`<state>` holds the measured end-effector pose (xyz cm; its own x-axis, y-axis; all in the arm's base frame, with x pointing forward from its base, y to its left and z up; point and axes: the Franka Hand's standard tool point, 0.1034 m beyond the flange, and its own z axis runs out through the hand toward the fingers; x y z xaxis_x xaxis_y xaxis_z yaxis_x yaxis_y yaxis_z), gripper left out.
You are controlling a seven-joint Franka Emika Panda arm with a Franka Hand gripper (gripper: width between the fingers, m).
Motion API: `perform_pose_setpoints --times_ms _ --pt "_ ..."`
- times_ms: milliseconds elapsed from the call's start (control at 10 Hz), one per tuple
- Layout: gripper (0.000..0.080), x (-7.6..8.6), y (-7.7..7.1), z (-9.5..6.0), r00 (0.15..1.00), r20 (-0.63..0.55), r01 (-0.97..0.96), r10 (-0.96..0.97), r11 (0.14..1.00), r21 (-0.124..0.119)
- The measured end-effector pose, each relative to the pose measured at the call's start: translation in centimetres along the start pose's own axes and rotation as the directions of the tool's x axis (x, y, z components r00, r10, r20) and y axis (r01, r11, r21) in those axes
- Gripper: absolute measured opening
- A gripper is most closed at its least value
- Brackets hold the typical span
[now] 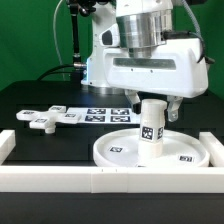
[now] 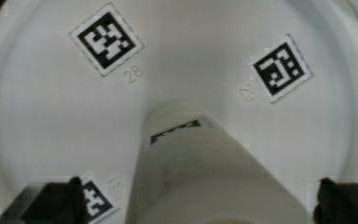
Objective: Assemble round table
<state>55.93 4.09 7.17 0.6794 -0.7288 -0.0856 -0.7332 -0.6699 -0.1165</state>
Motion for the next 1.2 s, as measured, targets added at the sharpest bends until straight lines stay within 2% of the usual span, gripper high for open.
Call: perform_pose_setpoints --times_ms 200,300,500,700,800,1100,1200 --pt "0.0649 -0.02 -0.01 0.01 0.984 0.0 0.179 -0.179 0.984 -0.002" --pt "0.0649 -0.12 -0.17 -0.03 0.96 0.001 0.281 -0.281 0.96 -0.012" --pt "0.0649 -0.35 -0.36 0.09 0.847 0.0 0.531 -0.531 0.847 -0.031" --pt "0.0649 -0.63 -0.62 0.1 0.764 0.003 0.645 -0.646 0.763 -0.042" --pt "0.0649 -0.51 -0.59 0.11 0.761 -0.006 0.649 -0.649 0.76 -0.042" --pt "0.0649 -0.42 -0.48 0.14 0.591 0.005 0.806 -0.807 0.59 -0.046" --pt "0.0649 -0.37 -0.54 0.09 0.482 0.015 0.875 -0.876 0.48 -0.061"
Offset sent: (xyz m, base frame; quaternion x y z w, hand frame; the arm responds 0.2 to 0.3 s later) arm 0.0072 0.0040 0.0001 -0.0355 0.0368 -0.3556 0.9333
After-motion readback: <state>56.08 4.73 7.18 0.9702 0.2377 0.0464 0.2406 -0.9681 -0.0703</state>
